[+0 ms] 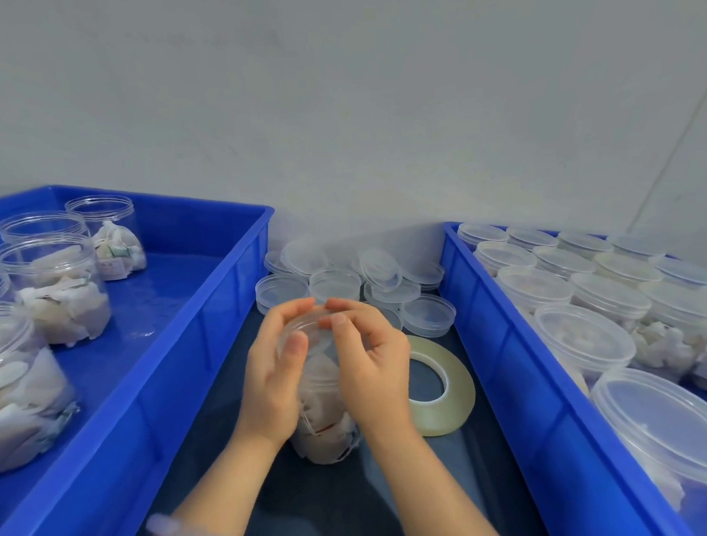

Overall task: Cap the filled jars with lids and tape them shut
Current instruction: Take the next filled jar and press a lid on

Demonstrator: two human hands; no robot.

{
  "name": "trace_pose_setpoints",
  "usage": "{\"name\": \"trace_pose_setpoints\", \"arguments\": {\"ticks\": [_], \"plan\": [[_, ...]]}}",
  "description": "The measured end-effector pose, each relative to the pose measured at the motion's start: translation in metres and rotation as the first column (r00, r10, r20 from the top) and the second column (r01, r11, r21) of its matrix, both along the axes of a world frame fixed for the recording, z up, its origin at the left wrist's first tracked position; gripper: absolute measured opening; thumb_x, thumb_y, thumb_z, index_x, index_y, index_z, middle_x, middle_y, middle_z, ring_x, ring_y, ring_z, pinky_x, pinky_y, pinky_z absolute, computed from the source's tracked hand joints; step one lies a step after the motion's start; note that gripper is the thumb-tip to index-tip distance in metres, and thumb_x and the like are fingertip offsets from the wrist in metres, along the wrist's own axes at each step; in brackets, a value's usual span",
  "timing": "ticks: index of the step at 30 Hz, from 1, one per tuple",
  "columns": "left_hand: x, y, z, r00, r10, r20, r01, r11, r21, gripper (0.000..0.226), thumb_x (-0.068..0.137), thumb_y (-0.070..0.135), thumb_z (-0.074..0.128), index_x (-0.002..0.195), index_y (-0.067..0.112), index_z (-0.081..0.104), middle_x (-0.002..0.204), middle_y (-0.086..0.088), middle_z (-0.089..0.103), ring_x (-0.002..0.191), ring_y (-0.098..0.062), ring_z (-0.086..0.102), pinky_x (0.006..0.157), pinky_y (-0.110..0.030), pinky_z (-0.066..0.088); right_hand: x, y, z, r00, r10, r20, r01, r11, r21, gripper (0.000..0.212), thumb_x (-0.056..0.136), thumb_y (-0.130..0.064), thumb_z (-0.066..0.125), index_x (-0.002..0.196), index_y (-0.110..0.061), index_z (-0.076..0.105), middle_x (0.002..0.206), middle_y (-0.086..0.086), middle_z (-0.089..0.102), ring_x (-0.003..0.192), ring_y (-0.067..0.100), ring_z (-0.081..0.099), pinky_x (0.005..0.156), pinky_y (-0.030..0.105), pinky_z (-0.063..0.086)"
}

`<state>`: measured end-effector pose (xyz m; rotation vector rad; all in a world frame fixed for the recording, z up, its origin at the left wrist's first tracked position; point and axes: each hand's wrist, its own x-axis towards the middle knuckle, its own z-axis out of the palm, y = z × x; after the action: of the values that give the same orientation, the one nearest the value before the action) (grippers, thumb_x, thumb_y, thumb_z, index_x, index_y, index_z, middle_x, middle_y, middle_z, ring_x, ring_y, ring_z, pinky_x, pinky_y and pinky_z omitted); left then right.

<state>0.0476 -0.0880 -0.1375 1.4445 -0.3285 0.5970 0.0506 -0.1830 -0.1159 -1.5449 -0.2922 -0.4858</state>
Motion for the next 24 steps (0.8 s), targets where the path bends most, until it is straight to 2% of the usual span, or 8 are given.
{"name": "trace_pose_setpoints", "arguments": {"ticks": [3, 6, 8, 11, 13, 17, 21, 24], "plan": [[-0.003, -0.002, -0.008, 1.0, -0.015, -0.008, 0.015, 0.999, -0.041, 0.082, 0.069, 0.086, 0.046, 0.116, 0.019, 0.054, 0.112, 0.011, 0.067, 0.109, -0.014, 0.062, 0.09, -0.026, 0.05, 0.0, 0.0, -0.003, 1.0, 0.002, 0.024, -0.003, 1.0, 0.02, 0.027, 0.08, -0.026, 0.052, 0.076, -0.011, 0.074, 0.096, -0.012, 0.068, 0.095, 0.001, 0.063, 0.08, 0.015, 0.045], [-0.005, -0.002, -0.013, 0.999, -0.047, -0.001, 0.047, 0.998, -0.053, 0.088, 0.068, 0.086, 0.047, 0.12, 0.014, 0.053, 0.116, 0.003, 0.066, 0.113, -0.021, 0.061, 0.096, -0.04, 0.048, -0.001, 0.001, -0.004, 0.999, 0.017, 0.048, -0.019, 0.999, 0.033, 0.037, 0.076, -0.04, 0.048, 0.074, -0.013, 0.073, 0.097, -0.011, 0.068, 0.097, 0.001, 0.063, 0.081, 0.014, 0.044], [-0.006, -0.002, -0.014, 0.999, -0.046, -0.003, 0.045, 0.997, -0.063, 0.089, 0.069, 0.085, 0.048, 0.119, 0.012, 0.054, 0.114, -0.002, 0.067, 0.112, -0.024, 0.061, 0.096, -0.045, 0.047, -0.001, 0.001, -0.003, 0.999, 0.023, 0.049, -0.025, 0.999, 0.034, 0.036, 0.075, -0.042, 0.047, 0.072, -0.017, 0.072, 0.097, -0.011, 0.068, 0.098, 0.002, 0.063, 0.082, 0.015, 0.045], [-0.007, -0.005, -0.014, 0.999, -0.035, -0.024, 0.032, 0.994, -0.101, 0.082, 0.068, 0.085, 0.049, 0.111, 0.016, 0.059, 0.108, 0.001, 0.069, 0.107, -0.021, 0.063, 0.095, -0.041, 0.049, 0.0, 0.001, -0.001, 0.999, 0.029, 0.019, -0.03, 0.999, 0.034, 0.023, 0.078, -0.031, 0.05, 0.068, -0.024, 0.07, 0.094, -0.015, 0.068, 0.097, 0.0, 0.062, 0.079, 0.012, 0.043], [-0.007, -0.006, -0.014, 0.999, -0.025, -0.044, 0.02, 0.992, -0.121, 0.082, 0.066, 0.086, 0.05, 0.108, 0.017, 0.06, 0.105, 0.001, 0.069, 0.105, -0.019, 0.063, 0.094, -0.039, 0.049, -0.001, 0.001, -0.001, 1.0, 0.03, 0.01, -0.03, 0.999, 0.03, 0.023, 0.079, -0.024, 0.049, 0.067, -0.026, 0.069, 0.092, -0.017, 0.068, 0.098, 0.0, 0.062, 0.077, 0.011, 0.043], [-0.007, -0.008, -0.016, 0.998, -0.003, -0.06, -0.004, 0.992, -0.127, 0.085, 0.066, 0.087, 0.048, 0.109, 0.015, 0.06, 0.109, -0.006, 0.067, 0.108, -0.024, 0.062, 0.096, -0.045, 0.047, -0.001, 0.001, -0.001, 1.0, 0.019, 0.02, -0.02, 1.0, 0.02, 0.024, 0.079, -0.024, 0.049, 0.065, -0.029, 0.068, 0.093, -0.016, 0.067, 0.099, 0.0, 0.062, 0.078, 0.011, 0.043], [-0.006, -0.008, -0.016, 0.999, -0.01, -0.043, 0.004, 0.992, -0.128, 0.089, 0.064, 0.088, 0.048, 0.109, 0.013, 0.059, 0.11, -0.009, 0.066, 0.108, -0.026, 0.062, 0.097, -0.049, 0.047, 0.0, 0.002, -0.004, 1.0, 0.003, 0.019, -0.003, 1.0, 0.019, 0.025, 0.078, -0.025, 0.048, 0.066, -0.024, 0.07, 0.094, -0.018, 0.068, 0.111, 0.0, 0.057, 0.093, 0.016, 0.041], [-0.006, -0.005, -0.021, 0.999, -0.034, -0.03, 0.03, 0.994, -0.11, 0.094, 0.064, 0.089, 0.048, 0.113, 0.009, 0.057, 0.112, -0.013, 0.065, 0.11, -0.029, 0.061, 0.097, -0.052, 0.046, 0.001, 0.003, -0.007, 0.997, -0.041, 0.066, 0.042, 0.999, -0.01, 0.031, 0.077, -0.036, 0.044, 0.068, -0.024, 0.071, 0.09, -0.024, 0.067, 0.114, 0.001, 0.055, 0.101, 0.016, 0.036]]}}
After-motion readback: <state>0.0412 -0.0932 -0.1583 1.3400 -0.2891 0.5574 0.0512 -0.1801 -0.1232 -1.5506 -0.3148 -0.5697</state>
